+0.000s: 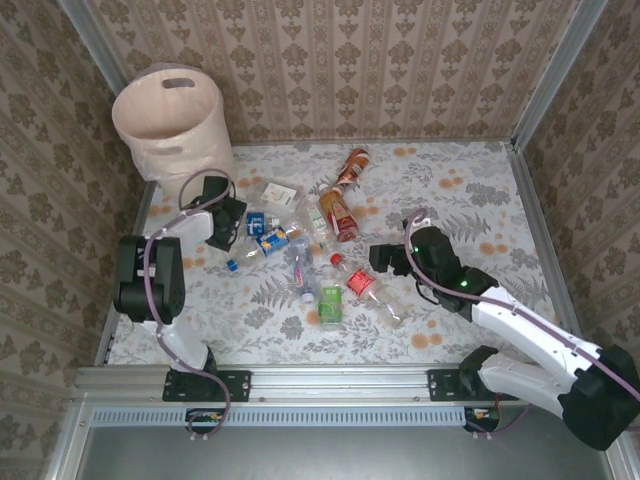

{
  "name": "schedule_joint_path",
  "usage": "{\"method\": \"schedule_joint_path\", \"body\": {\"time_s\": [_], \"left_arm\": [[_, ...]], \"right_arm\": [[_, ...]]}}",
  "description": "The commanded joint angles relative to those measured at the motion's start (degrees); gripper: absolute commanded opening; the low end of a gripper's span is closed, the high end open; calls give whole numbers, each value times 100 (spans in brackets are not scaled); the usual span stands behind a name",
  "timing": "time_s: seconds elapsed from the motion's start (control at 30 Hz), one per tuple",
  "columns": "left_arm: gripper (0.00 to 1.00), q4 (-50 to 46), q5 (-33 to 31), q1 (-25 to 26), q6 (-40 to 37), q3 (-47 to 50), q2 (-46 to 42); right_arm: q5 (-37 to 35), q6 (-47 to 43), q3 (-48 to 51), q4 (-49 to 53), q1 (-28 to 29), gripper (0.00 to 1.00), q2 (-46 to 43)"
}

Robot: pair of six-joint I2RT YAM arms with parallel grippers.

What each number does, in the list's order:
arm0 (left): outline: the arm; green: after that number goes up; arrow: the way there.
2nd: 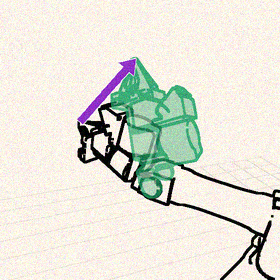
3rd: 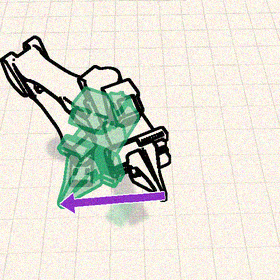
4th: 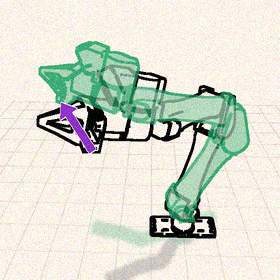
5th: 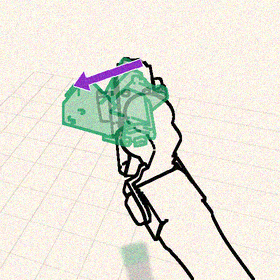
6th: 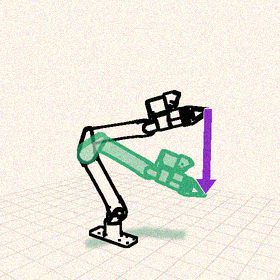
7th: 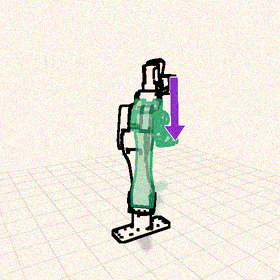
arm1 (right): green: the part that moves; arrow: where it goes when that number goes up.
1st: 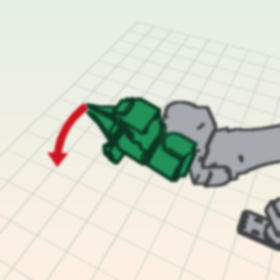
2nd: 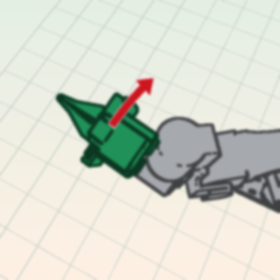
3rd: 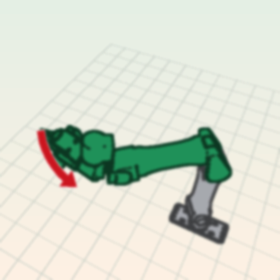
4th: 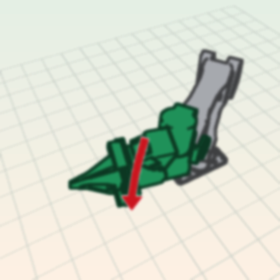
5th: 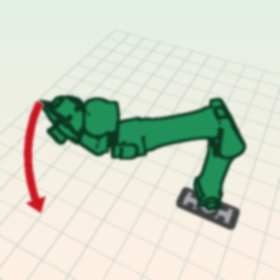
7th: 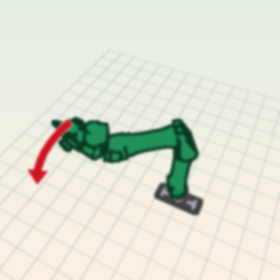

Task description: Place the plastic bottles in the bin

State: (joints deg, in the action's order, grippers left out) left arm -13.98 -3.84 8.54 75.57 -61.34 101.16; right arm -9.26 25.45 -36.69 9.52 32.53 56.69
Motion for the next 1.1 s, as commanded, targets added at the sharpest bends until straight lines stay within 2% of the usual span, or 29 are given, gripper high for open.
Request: {"method": "schedule_joint_path", "body": {"time_s": [0.0,0.23,0.4,0.6,0.77,1.07], "left_arm": [[87,380,-41,-10,469,-203,290],[74,923,-168,4,694,35,469],[64,1380,-489,22,461,329,222],[56,1957,-469,25,75,557,32],[54,2224,-427,49,-566,704,-257],[54,2285,-943,236,-2010,902,-1325]], "right_arm": [[-276,-123,51,258,16,100,-196],[-296,-80,60,354,16,100,-298],[-313,-101,65,273,12,100,-291],[-271,-119,95,91,16,100,-250],[-234,-129,179,-126,16,100,-252],[-236,-224,188,-477,16,100,-117]]}}
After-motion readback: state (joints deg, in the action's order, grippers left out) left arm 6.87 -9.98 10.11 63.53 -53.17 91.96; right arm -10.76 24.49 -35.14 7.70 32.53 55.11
